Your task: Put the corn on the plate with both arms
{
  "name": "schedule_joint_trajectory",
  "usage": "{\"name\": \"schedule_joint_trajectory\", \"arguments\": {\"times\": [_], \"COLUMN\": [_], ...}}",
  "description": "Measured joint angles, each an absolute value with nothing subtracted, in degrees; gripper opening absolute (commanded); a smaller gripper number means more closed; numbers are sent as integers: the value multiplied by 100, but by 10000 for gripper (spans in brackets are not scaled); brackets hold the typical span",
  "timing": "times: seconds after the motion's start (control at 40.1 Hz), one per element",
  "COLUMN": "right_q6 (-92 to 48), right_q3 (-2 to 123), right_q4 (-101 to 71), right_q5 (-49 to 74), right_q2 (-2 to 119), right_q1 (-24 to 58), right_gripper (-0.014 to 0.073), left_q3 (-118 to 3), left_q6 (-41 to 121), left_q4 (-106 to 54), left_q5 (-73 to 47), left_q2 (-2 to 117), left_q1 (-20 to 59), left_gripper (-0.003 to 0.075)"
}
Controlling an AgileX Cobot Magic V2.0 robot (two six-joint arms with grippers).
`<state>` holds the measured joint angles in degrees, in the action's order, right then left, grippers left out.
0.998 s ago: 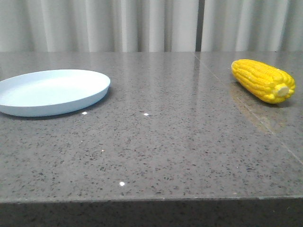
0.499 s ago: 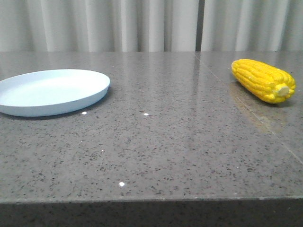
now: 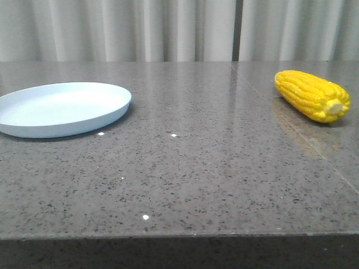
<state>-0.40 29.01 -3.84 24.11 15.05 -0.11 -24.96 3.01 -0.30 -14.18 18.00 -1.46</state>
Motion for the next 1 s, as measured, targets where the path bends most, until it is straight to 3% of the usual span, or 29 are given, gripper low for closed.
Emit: {"name": "schedule_joint_trajectory", "arguments": {"times": [0.175,0.25,0.324,0.449,0.474,0.549,0.699,0.998], "right_q6": [-40,-40,-40,-40,-40,-40,-40,-40], "right_q3": [3051,3051,3059,3059,3059,3059,3059,3059], "right_q4": [-384,-384,-384,-384,-384,-384,-384,-384], "right_q5": [2424,2447,2447,2399,2402,2396,2396,2396], "right_q2": [2301,2356,2360,2369,2369,2369,2369,2369], "right_q1": [-11,-11,-11,-11,-11,-11,-11,-11], "right_gripper": [-46,38,179,533,572,664,652,652], "left_q3": [-2737,-2746,-2746,-2750,-2750,-2750,-2750,-3103], "left_q6": [316,316,316,316,316,316,316,316], "left_q4": [-30,-30,-30,-30,-30,-30,-30,-213], "left_q5": [-1516,-1519,-1519,-1519,-1519,-1519,-1470,-1541], "left_q2": [2486,2548,2548,2548,2548,2548,2575,3433], "left_q1": [-146,-146,-146,-146,-146,-146,-146,103], "left_gripper": [-18,16,146,519,584,683,680,578]}}
